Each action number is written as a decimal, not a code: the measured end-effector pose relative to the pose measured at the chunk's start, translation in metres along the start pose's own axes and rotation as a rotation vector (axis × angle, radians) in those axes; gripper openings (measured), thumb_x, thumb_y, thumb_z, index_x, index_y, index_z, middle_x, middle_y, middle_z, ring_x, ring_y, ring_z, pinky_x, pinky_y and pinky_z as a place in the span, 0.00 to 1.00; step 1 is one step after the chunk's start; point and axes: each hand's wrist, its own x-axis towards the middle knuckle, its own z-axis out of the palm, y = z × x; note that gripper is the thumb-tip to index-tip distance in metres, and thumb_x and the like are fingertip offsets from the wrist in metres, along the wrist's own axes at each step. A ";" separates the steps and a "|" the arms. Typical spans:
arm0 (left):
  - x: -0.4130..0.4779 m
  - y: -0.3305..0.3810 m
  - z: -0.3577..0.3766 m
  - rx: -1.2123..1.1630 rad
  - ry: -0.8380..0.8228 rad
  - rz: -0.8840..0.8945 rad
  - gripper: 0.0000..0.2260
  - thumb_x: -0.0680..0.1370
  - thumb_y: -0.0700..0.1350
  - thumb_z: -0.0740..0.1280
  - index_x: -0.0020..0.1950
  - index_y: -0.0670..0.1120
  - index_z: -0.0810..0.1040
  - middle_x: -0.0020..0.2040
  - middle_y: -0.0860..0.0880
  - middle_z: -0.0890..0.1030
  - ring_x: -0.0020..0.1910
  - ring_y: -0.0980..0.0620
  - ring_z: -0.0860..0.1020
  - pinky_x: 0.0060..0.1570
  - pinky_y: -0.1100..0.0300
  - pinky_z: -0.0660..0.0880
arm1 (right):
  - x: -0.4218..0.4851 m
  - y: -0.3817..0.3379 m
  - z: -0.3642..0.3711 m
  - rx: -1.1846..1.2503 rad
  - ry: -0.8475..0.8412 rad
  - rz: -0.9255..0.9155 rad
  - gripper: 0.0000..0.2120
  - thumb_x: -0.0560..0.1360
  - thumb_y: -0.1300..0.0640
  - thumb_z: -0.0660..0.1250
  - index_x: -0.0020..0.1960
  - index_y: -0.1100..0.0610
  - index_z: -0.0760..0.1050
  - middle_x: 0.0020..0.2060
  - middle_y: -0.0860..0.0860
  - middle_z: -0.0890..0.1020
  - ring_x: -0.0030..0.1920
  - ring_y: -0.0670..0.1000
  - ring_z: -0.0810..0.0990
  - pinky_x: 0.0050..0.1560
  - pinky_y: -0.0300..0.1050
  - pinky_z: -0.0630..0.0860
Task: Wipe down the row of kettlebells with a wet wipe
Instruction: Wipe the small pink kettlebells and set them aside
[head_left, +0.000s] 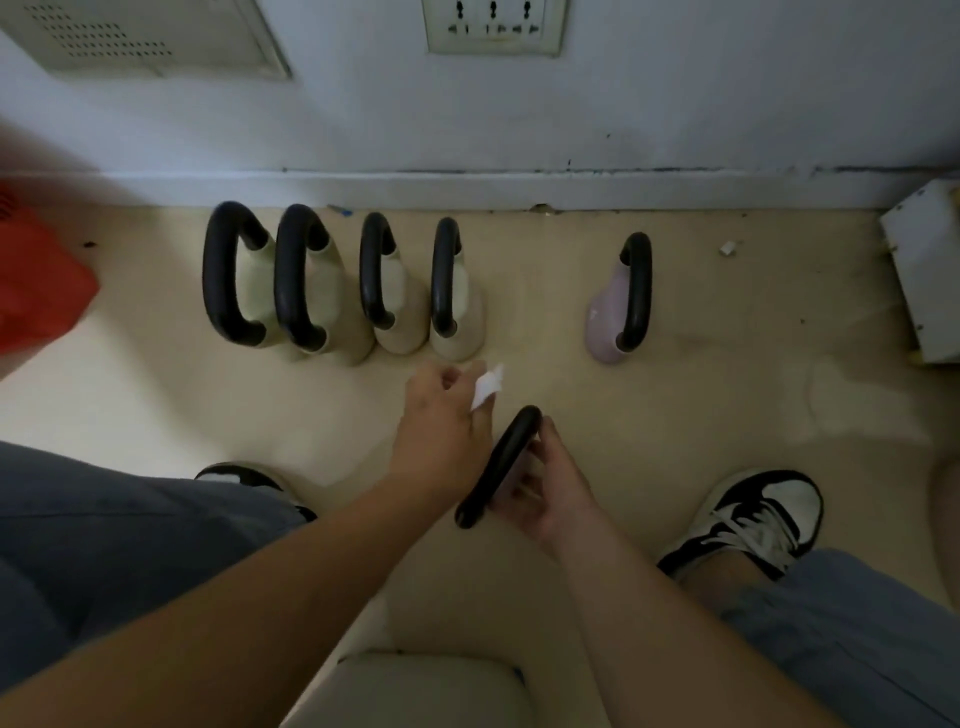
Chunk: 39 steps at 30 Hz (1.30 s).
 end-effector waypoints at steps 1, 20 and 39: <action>0.004 0.008 0.001 -0.027 0.040 0.051 0.21 0.83 0.56 0.55 0.73 0.51 0.71 0.57 0.50 0.69 0.56 0.50 0.72 0.56 0.58 0.72 | -0.003 0.000 0.002 0.010 0.000 -0.001 0.31 0.75 0.37 0.72 0.70 0.55 0.76 0.68 0.57 0.77 0.65 0.62 0.78 0.57 0.62 0.82; 0.008 0.029 0.047 0.513 -0.422 0.422 0.28 0.77 0.46 0.67 0.75 0.41 0.65 0.72 0.41 0.67 0.68 0.40 0.70 0.57 0.50 0.74 | 0.001 0.000 -0.019 0.026 -0.068 -0.006 0.29 0.82 0.35 0.54 0.64 0.54 0.82 0.60 0.56 0.85 0.58 0.58 0.83 0.53 0.53 0.81; 0.022 0.049 0.044 -0.057 -0.426 -0.144 0.21 0.84 0.54 0.56 0.72 0.45 0.70 0.71 0.45 0.71 0.70 0.46 0.71 0.67 0.55 0.68 | -0.011 -0.004 -0.008 -0.080 -0.010 0.003 0.29 0.79 0.31 0.58 0.63 0.52 0.82 0.62 0.56 0.84 0.61 0.58 0.82 0.57 0.55 0.81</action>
